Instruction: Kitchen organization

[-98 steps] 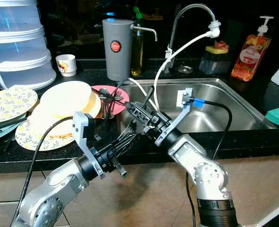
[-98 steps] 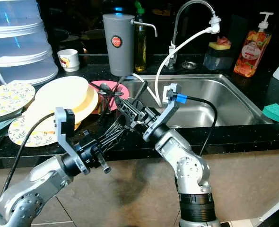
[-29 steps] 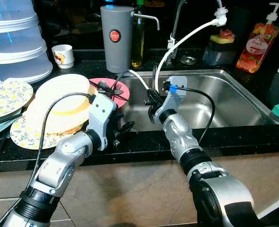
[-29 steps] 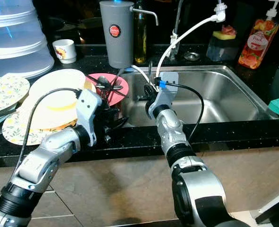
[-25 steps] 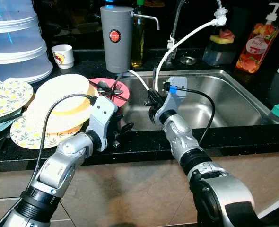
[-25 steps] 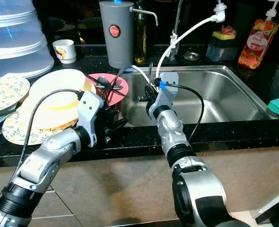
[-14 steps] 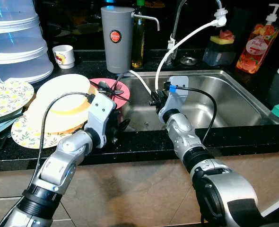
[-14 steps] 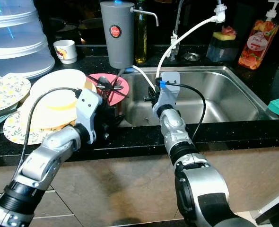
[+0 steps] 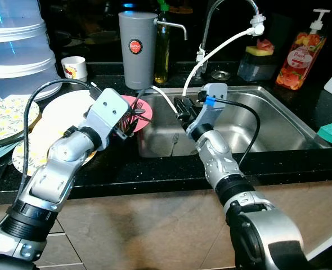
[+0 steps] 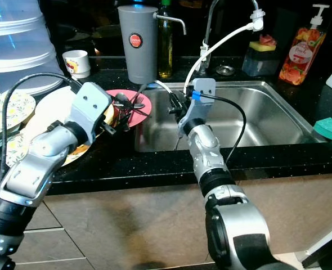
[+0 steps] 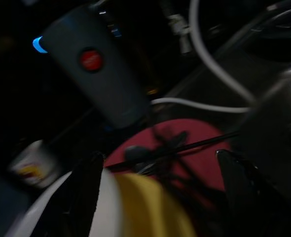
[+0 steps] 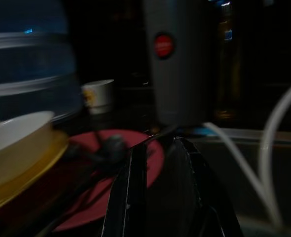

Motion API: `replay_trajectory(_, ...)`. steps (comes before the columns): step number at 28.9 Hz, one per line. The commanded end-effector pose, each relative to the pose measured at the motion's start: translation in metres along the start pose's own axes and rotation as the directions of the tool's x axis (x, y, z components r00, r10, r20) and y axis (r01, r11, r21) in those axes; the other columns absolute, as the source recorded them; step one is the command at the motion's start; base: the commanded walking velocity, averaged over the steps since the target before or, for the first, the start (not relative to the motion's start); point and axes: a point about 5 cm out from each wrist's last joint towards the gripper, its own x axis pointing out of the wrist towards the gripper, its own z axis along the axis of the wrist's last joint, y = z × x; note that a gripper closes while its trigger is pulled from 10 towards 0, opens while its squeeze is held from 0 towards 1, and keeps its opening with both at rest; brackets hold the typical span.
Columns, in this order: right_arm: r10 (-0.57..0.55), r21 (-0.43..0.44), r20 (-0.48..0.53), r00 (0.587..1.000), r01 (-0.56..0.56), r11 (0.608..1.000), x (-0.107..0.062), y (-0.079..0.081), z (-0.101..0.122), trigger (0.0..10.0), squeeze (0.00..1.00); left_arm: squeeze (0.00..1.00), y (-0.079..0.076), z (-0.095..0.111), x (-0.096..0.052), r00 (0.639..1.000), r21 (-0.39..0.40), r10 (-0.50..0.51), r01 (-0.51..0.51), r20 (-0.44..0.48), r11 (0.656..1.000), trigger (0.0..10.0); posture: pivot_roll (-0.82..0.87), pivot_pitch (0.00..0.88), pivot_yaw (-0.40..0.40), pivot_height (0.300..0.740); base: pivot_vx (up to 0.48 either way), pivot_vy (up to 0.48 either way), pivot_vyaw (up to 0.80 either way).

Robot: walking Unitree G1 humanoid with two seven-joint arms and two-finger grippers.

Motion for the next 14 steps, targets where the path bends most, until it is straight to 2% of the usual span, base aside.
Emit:
replay_trajectory(1, 0.033, -0.006, -0.003, 0.999, -0.033, 0.999, 0.000, 0.003, 0.001, 10.0, 0.00, 1.00, 0.007, 0.002, -0.003, 0.999, 0.041, 0.033, -0.032, -0.013, 0.999, 10.0, 0.07, 0.011, -0.025, 0.740, 0.000, 0.000, 0.00)
replay_trajectory(4, 0.116, -0.036, -0.025, 0.993, -0.117, 0.992, -0.004, 0.011, -0.001, 10.0, 0.00, 1.00, 0.015, -0.008, -0.007, 0.992, 0.095, 0.083, -0.074, -0.098, 0.993, 10.0, 0.07, 0.011, -0.028, 0.740, 0.000, 0.000, 0.00)
replay_trajectory(5, 0.116, -0.036, -0.025, 0.993, -0.117, 0.992, -0.004, 0.011, -0.001, 10.0, 0.00, 1.00, 0.015, -0.008, -0.007, 0.992, 0.095, 0.083, -0.074, -0.098, 0.993, 10.0, 0.07, 0.011, -0.028, 0.740, 0.000, 0.000, 0.00)
replay_trajectory(6, 0.145, -0.045, -0.040, 0.989, -0.147, 0.988, -0.006, 0.015, -0.002, 10.0, 0.00, 0.00, 0.019, -0.013, -0.009, 0.984, 0.123, 0.117, -0.101, -0.135, 0.987, 10.0, 0.07, 0.011, -0.030, 0.740, 0.000, 0.000, 0.00)
replay_trajectory(10, 0.188, -0.057, -0.089, 0.978, -0.193, 0.980, -0.013, 0.020, -0.005, 10.0, 0.00, 0.00, 0.027, -0.028, -0.013, 0.956, 0.134, 0.171, -0.142, -0.238, 0.981, 10.0, 0.07, 0.011, -0.034, 0.740, 0.000, 0.000, 0.00)
replay_trajectory(11, 0.202, -0.066, -0.110, 0.973, -0.210, 0.976, -0.017, 0.021, -0.006, 10.0, 0.00, 0.00, 0.027, -0.035, -0.015, 0.945, 0.130, 0.160, -0.127, -0.286, 0.983, 10.0, 0.07, 0.011, -0.034, 0.740, 0.000, 0.000, 0.00)
replay_trajectory(14, 0.198, -0.072, -0.124, 0.972, -0.208, 0.976, -0.019, 0.020, -0.006, 10.0, 0.00, 0.00, 0.026, -0.042, -0.016, 0.935, 0.110, 0.136, -0.106, -0.327, 0.988, 10.0, 0.07, 0.011, -0.034, 0.740, 0.000, 0.000, 0.00)
